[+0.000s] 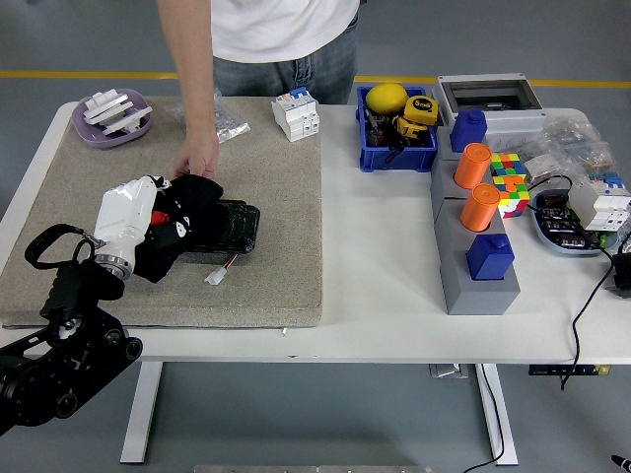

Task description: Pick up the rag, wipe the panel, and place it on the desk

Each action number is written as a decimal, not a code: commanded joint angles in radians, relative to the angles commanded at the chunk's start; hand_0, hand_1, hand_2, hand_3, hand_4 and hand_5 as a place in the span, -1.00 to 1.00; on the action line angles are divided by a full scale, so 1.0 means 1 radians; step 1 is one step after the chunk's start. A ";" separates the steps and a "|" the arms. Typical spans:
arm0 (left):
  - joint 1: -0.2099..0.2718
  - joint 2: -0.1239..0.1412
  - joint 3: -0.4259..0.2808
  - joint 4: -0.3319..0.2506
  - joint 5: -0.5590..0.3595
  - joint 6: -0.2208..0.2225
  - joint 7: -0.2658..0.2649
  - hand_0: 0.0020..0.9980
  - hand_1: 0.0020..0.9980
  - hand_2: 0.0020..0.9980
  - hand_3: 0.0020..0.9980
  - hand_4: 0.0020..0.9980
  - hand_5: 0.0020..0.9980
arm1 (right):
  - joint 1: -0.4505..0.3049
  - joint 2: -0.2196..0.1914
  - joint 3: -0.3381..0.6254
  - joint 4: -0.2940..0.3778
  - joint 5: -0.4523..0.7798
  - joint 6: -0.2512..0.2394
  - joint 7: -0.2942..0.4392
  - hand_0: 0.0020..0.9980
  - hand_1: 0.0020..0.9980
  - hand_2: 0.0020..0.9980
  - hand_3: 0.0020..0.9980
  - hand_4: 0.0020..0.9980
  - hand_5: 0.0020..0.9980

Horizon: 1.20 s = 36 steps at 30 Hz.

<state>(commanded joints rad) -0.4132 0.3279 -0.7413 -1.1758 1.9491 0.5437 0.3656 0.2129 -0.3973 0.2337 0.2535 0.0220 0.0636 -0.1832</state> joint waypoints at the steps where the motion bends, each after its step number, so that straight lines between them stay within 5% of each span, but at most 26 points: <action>1: -0.001 -0.001 0.007 -0.010 0.003 -0.001 0.003 -0.43 -0.63 -0.11 -0.15 -0.52 -1.00 | 0.000 0.000 0.000 0.000 -0.001 0.000 0.000 0.43 0.35 0.39 0.28 1.00 0.10; 25: -0.014 -0.017 0.151 -0.100 0.017 -0.015 0.037 -0.43 -0.63 -0.11 -0.15 -0.50 -1.00 | 0.001 -0.001 0.010 0.000 -0.008 -0.001 -0.004 0.43 0.35 0.39 0.28 1.00 0.11; 36: -0.015 -0.010 0.069 -0.024 0.006 -0.006 0.033 -0.42 -0.63 -0.11 -0.15 -0.49 -1.00 | 0.002 0.001 0.008 0.000 -0.004 -0.001 -0.003 0.43 0.35 0.39 0.28 1.00 0.11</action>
<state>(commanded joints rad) -0.4280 0.3181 -0.6725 -1.1997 1.9555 0.5380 0.3983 0.2151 -0.3961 0.2414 0.2535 0.0182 0.0627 -0.1867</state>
